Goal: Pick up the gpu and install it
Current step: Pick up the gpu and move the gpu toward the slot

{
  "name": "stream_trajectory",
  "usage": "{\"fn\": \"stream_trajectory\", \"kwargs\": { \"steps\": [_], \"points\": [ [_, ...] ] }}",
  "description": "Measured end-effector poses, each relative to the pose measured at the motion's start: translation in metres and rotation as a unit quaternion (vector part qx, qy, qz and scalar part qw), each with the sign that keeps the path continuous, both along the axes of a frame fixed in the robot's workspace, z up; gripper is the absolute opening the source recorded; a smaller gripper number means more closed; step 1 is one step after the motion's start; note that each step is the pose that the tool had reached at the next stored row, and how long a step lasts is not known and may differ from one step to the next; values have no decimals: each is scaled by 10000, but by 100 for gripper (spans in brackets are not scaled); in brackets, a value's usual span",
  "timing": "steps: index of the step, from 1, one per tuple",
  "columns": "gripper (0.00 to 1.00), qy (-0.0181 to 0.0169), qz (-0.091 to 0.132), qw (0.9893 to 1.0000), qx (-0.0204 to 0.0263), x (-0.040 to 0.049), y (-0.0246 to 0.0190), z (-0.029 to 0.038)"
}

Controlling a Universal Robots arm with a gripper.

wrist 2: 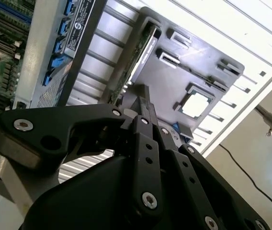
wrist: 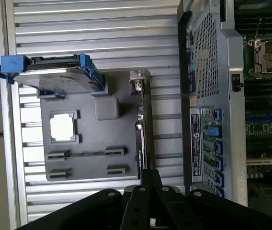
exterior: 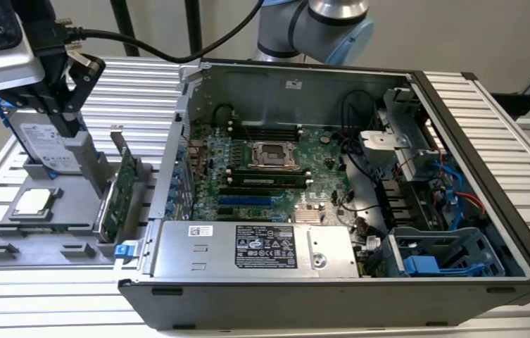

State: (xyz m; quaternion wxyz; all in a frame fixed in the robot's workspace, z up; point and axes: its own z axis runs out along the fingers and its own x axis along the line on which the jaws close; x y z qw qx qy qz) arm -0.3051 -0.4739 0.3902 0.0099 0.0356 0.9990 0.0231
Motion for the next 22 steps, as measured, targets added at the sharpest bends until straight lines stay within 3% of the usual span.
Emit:
{"fn": "stream_trajectory", "kwargs": {
  "steps": [15, 16, 22],
  "points": [
    [0, 13, 0, 10000, 0, 0, -2, 0],
    [100, 13, 0, 10000, 0, 0, -2, 0],
    [100, 18, 0, 10000, 0, 0, -2, 0]
  ]
}}
